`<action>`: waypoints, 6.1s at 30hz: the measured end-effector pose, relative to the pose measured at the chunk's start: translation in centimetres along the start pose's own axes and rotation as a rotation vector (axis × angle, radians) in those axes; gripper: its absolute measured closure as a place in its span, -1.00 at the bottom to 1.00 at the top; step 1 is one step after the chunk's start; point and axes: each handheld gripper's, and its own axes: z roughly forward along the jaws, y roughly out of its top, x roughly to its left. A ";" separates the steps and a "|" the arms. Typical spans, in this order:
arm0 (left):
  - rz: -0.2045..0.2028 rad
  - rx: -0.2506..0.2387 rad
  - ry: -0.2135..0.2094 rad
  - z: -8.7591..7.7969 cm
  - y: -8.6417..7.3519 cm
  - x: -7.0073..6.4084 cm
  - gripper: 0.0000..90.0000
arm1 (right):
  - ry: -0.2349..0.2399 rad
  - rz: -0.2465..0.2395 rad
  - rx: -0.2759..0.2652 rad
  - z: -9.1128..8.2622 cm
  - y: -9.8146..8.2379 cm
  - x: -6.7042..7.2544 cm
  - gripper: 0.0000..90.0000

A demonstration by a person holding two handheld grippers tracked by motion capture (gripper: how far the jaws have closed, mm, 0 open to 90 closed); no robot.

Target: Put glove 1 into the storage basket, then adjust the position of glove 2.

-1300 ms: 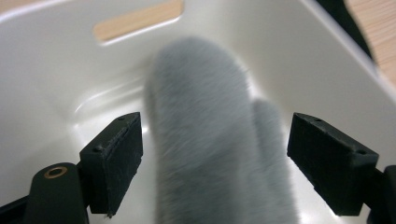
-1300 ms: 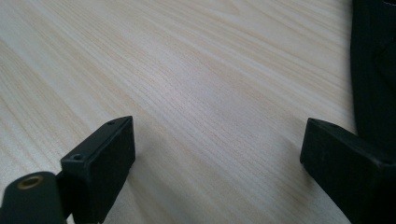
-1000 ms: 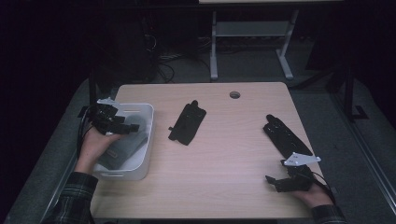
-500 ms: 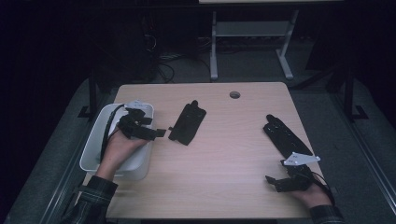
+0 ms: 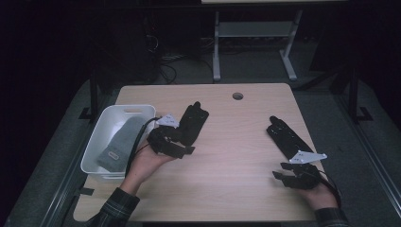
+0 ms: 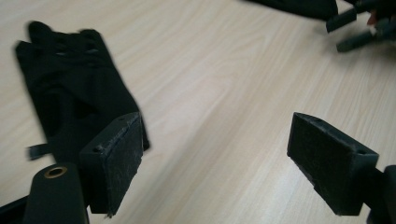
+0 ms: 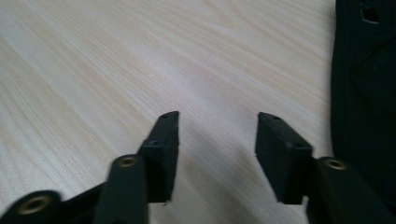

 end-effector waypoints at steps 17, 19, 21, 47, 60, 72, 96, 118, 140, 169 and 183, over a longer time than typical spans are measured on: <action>0.064 0.079 0.019 4.2 -6.0 -1.3 -0.61 | -0.092 0.076 -0.030 -0.1 1.9 -5.3 1.00; 0.084 0.098 0.035 4.4 -6.8 -1.3 -0.63 | -0.111 0.089 -0.030 -0.1 1.7 -6.1 1.00; 0.085 0.111 0.039 4.5 -7.2 -1.3 -0.67 | -0.120 0.105 -0.035 -0.2 1.6 -6.8 1.00; 0.137 0.003 0.056 5.1 -9.1 -0.6 -0.72 | -0.109 0.108 0.051 0.8 1.3 -6.8 1.00; 0.141 0.003 0.058 5.1 -9.1 -0.6 -0.72 | 0.006 -0.008 0.076 2.4 3.1 -2.9 1.00; 0.135 0.003 0.057 5.2 -9.1 -0.6 -0.72 | 0.156 -0.089 0.094 3.2 3.9 0.9 1.00; 0.130 0.001 0.061 5.2 -9.0 -0.7 -0.72 | 0.012 0.017 0.039 3.4 6.2 -4.8 1.00; 0.128 0.006 0.065 5.4 -8.8 -0.6 -0.72 | 0.056 -0.041 0.089 6.5 7.4 -2.5 1.00; 0.121 0.010 0.074 5.5 -8.6 -0.7 -0.72 | 0.058 -0.076 0.003 6.0 8.3 -0.5 0.36; -0.027 0.005 0.219 6.8 -0.6 2.7 0.98 | -0.085 0.078 -0.051 3.1 0.6 -6.4 -0.53; -0.048 0.070 0.300 10.9 1.4 7.3 0.98 | -0.082 0.084 -0.045 3.2 0.5 -6.3 -0.67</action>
